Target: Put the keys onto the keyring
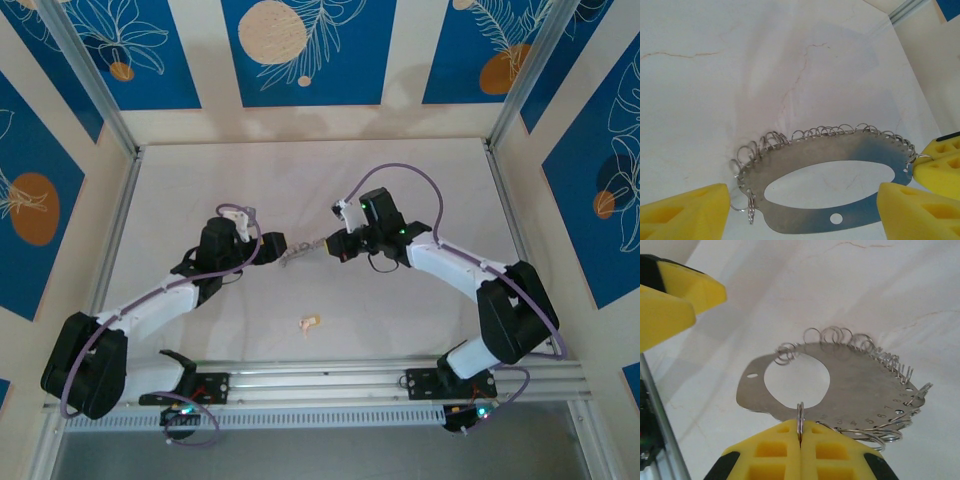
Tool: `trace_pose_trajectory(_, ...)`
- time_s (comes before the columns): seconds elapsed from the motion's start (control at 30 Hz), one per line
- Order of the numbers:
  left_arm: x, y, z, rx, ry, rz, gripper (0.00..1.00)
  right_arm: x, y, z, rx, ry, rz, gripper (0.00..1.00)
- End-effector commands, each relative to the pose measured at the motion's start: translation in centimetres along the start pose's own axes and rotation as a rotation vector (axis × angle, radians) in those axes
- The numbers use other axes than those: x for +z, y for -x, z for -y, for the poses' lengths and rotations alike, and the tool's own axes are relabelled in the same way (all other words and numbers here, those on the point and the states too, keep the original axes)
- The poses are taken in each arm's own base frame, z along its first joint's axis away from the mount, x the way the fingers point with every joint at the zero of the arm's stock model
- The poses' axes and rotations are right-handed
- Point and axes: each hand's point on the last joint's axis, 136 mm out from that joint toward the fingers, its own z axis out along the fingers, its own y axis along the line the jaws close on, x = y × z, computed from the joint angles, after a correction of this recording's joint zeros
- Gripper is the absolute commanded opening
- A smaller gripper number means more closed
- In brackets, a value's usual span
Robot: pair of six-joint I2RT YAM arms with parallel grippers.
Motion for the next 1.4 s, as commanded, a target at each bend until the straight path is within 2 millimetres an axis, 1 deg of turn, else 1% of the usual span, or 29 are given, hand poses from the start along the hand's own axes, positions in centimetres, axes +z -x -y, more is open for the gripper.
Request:
trace_pose_trajectory(0.0, -0.3, 1.3, 1.2, 0.018, -0.047, 0.021, 0.76, -1.3, 1.1, -2.0, -0.003, 0.113, 0.057, 0.0)
trace_pose_trajectory(0.13, -0.1, 2.0, 2.4, 0.038, -0.09, 0.018, 0.73, -2.7, 2.3, -3.1, -0.012, 0.175, 0.112, 0.0)
trace_pose_trajectory(0.4, -0.9, 4.6, 6.3, 0.091, -0.244, 0.077, 0.61, -6.2, 5.1, -5.7, -0.067, 0.293, 0.221, 0.0)
trace_pose_trajectory(0.53, -1.1, 5.6, 8.2, 0.109, -0.319, 0.087, 0.54, -7.2, 6.1, -6.4, -0.092, 0.333, 0.253, 0.0)
trace_pose_trajectory(0.63, -1.2, 6.2, 9.4, 0.11, -0.373, 0.096, 0.49, -7.5, 6.6, -6.6, -0.098, 0.358, 0.267, 0.0)
trace_pose_trajectory(0.77, -1.4, 6.9, 10.7, 0.108, -0.438, 0.118, 0.45, -7.6, 6.9, -6.8, -0.099, 0.397, 0.271, 0.0)
trace_pose_trajectory(0.87, -1.7, 7.2, 11.5, 0.11, -0.483, 0.128, 0.42, -7.5, 7.0, -6.9, -0.095, 0.415, 0.269, 0.0)
trace_pose_trajectory(1.07, -2.5, 6.8, 13.6, 0.142, -0.583, 0.127, 0.38, -7.4, 6.9, -7.2, -0.09, 0.449, 0.265, 0.0)
trace_pose_trajectory(1.17, -2.9, 6.3, 14.7, 0.163, -0.635, 0.117, 0.37, -7.5, 6.8, -7.5, -0.09, 0.466, 0.261, 0.0)
trace_pose_trajectory(1.37, -3.1, 5.2, 16.1, 0.191, -0.703, 0.085, 0.37, -7.6, 6.6, -7.9, -0.09, 0.489, 0.253, 0.0)
